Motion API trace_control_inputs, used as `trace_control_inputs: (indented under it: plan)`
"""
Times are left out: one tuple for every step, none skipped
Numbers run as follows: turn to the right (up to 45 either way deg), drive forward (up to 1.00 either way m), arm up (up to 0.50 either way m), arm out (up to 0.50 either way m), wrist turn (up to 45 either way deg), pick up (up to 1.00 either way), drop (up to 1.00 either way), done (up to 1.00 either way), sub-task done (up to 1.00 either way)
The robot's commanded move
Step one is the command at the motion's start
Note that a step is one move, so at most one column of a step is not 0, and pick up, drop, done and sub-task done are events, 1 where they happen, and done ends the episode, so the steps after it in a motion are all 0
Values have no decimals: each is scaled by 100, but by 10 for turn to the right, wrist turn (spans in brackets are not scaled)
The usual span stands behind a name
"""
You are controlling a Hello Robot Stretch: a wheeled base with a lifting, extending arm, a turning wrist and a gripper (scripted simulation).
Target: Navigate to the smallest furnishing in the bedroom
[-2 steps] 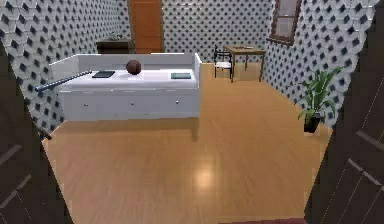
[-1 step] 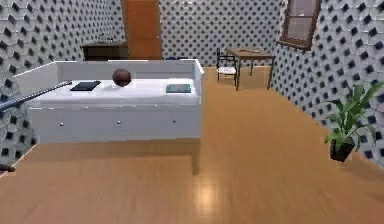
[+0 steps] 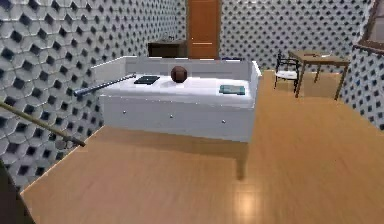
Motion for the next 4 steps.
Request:
trace_control_inputs:
  plan:
    - [0,100,0,0,0,0,0,0,0]
    - [-30,0,0,0,0,0,0,0,0]
    - [0,55,0,0,0,0,0,0,0]
    - [450,0,0,0,0,0,0,0,0]
